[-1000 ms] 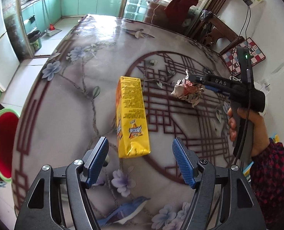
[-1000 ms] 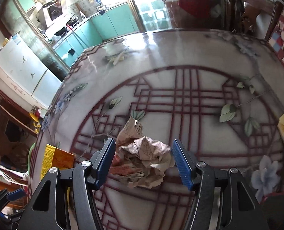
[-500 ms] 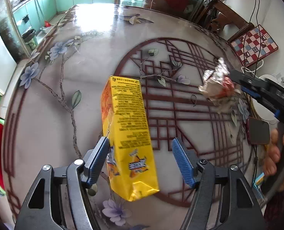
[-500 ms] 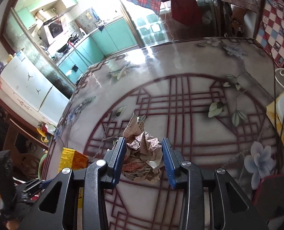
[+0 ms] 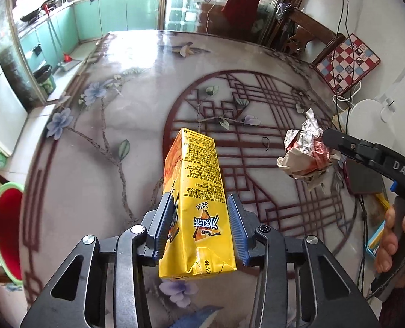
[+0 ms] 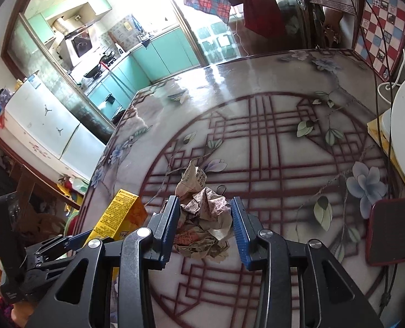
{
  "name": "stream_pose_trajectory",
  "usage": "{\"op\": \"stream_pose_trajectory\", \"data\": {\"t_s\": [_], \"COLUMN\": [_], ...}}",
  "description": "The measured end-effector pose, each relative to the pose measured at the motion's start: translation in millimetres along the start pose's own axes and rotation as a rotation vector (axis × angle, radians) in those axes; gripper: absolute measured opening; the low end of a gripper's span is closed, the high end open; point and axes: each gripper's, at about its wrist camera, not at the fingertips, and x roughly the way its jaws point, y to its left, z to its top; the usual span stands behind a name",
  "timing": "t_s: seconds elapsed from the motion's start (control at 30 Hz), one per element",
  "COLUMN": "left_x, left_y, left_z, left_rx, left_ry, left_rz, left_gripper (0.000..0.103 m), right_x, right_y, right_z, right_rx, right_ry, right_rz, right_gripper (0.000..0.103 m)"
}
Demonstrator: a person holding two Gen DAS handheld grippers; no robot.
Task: Collect trash
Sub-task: 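Carry the carton and paper over the red bucket and open both tools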
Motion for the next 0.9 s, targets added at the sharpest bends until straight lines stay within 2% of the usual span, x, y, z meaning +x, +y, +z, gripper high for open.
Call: {"op": "stream_pose_trajectory", "data": {"t_s": [0.27,0.6,0.9], "left_x": [-27.2,-25.7,-45.0], "left_y": [18.7,44.7,65.0], "left_z": [-27.2,-63.7,-79.8], "left_rx": [-0.05,-0.086,-0.113], "left_ry": [-0.003,0.055,0.031], "left_rz": [0.012,0.061,0.036], "left_gripper": [0.039,0.038,0.038], "right_x": [-8.9,-15.8,-30.4], "right_y": [22.7,50.8,98.2], "right_z": [-18.5,-46.0,-54.8], "right_rx": [-0.037,-0.088,-0.21], "right_ry": [0.013,0.045,0.025], "right_rz": [0.016,0.03,-0.017], "right_gripper": [0.036,0.036,0.037]}}
